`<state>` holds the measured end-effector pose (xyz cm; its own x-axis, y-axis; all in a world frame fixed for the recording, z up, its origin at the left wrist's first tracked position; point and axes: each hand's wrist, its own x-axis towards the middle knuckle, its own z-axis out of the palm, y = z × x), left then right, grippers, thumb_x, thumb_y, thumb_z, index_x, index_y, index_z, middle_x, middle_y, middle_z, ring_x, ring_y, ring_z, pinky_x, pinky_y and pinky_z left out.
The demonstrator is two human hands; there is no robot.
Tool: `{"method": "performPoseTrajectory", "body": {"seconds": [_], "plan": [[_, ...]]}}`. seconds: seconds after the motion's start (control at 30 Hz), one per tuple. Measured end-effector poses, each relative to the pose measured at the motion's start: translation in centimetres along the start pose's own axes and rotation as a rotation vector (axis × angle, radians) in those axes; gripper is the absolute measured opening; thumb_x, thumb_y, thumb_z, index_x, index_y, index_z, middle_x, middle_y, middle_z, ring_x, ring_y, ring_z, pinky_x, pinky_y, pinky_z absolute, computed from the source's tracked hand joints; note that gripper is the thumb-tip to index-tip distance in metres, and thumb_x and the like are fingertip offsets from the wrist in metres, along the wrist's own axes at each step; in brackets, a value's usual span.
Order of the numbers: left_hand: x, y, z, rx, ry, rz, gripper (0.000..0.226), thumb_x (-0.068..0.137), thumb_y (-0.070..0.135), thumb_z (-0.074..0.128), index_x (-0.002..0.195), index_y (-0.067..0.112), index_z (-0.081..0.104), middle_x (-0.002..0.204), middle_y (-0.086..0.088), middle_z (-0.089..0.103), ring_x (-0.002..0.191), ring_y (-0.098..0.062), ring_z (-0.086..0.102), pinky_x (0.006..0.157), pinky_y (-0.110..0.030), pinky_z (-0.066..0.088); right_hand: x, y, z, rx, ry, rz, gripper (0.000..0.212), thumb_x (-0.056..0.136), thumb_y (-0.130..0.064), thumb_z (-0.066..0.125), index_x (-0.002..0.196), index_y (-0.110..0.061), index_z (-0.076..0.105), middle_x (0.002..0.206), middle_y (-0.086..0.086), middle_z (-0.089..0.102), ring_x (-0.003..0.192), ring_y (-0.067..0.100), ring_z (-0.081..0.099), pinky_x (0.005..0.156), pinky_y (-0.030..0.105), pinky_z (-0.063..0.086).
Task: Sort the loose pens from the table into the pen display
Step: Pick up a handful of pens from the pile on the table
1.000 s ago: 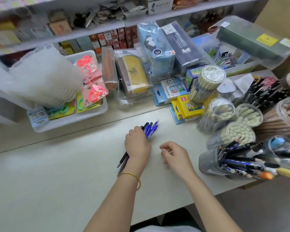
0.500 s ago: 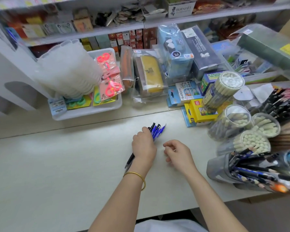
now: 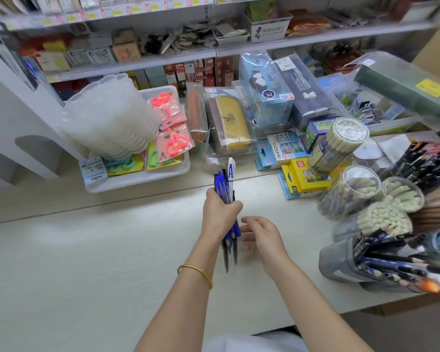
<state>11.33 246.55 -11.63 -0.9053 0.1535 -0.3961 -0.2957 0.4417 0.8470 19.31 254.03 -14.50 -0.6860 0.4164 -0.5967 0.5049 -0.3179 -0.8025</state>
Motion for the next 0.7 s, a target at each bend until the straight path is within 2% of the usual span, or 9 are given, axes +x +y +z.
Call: {"method": "performPoseTrajectory", "body": {"seconds": [0.13,0.23,0.33,0.43,0.5,0.57,0.63,0.7], "plan": [[-0.3,2.0,-0.6,-0.236,0.048,0.085,0.032,0.076,0.004,0.061,0.103,0.012,0.046,0.094,-0.017,0.061,0.074,-0.024,0.059,0.071,-0.039,0.056,-0.5,-0.4,1.0,0.307,-0.009,0.211,0.029,0.102,-0.030,0.039,0.100,-0.011,0.060,0.094,0.012,0.067,0.079,0.024,0.063,0.065,0.031,0.050],[-1.0,3.4,-1.0,-0.350,0.041,0.186,0.033,0.077,-0.002,0.060,0.103,0.014,0.046,0.085,-0.011,0.058,0.070,-0.020,0.057,0.064,-0.029,0.054,-1.5,-1.6,1.5,0.653,-0.106,0.355,0.040,0.102,-0.040,0.037,0.104,-0.010,0.064,0.095,0.011,0.071,0.093,0.029,0.065,0.081,0.044,0.050],[-1.6,4.3,-1.3,-0.410,0.015,0.279,0.034,0.079,-0.006,0.061,0.107,0.008,0.047,0.083,-0.013,0.058,0.067,-0.018,0.056,0.059,-0.022,0.052,-2.0,-2.9,1.9,0.890,-0.130,0.332,0.044,0.101,-0.038,0.039,0.099,-0.003,0.066,0.082,0.013,0.074,0.088,0.027,0.067,0.078,0.045,0.051],[-2.3,4.8,-1.5,-0.451,-0.030,0.353,0.033,0.081,-0.009,0.061,0.106,0.007,0.047,0.085,-0.013,0.063,0.070,-0.015,0.060,0.065,-0.024,0.054,-1.9,-4.0,2.2,0.998,-0.132,0.292,0.040,0.101,-0.035,0.043,0.099,-0.001,0.064,0.080,0.014,0.073,0.090,0.026,0.065,0.081,0.040,0.051],[-2.7,4.9,-1.4,-0.480,-0.068,0.394,0.036,0.081,-0.013,0.058,0.104,0.013,0.050,0.080,0.001,0.067,0.074,-0.011,0.064,0.071,-0.025,0.054,-1.5,-4.6,2.3,1.033,-0.143,0.280,0.038,0.101,-0.032,0.043,0.099,0.000,0.064,0.081,0.014,0.074,0.091,0.025,0.065,0.086,0.036,0.050],[-3.2,5.0,-1.4,-0.494,-0.077,0.425,0.040,0.081,-0.016,0.057,0.102,0.017,0.050,0.078,0.007,0.067,0.075,-0.009,0.065,0.072,-0.024,0.053,-1.2,-5.0,2.4,1.030,-0.192,0.255,0.038,0.101,-0.031,0.042,0.105,-0.001,0.066,0.092,0.013,0.074,0.100,0.023,0.065,0.096,0.034,0.047],[-3.6,5.2,-1.4,-0.495,-0.072,0.451,0.043,0.080,-0.017,0.058,0.102,0.019,0.050,0.082,0.003,0.067,0.077,-0.008,0.067,0.071,-0.022,0.053,-0.6,-5.1,2.6,1.013,-0.258,0.223,0.039,0.100,-0.030,0.043,0.119,-0.004,0.064,0.111,0.010,0.070,0.112,0.021,0.062,0.106,0.032,0.040],[-3.9,5.3,-1.4,-0.490,-0.059,0.459,0.045,0.080,-0.017,0.059,0.106,0.019,0.051,0.083,0.002,0.068,0.079,-0.007,0.068,0.069,-0.019,0.053,-0.3,-5.2,2.7,0.998,-0.294,0.206,0.038,0.099,-0.030,0.043,0.119,-0.007,0.066,0.114,0.008,0.069,0.109,0.019,0.064,0.104,0.030,0.043]]}}
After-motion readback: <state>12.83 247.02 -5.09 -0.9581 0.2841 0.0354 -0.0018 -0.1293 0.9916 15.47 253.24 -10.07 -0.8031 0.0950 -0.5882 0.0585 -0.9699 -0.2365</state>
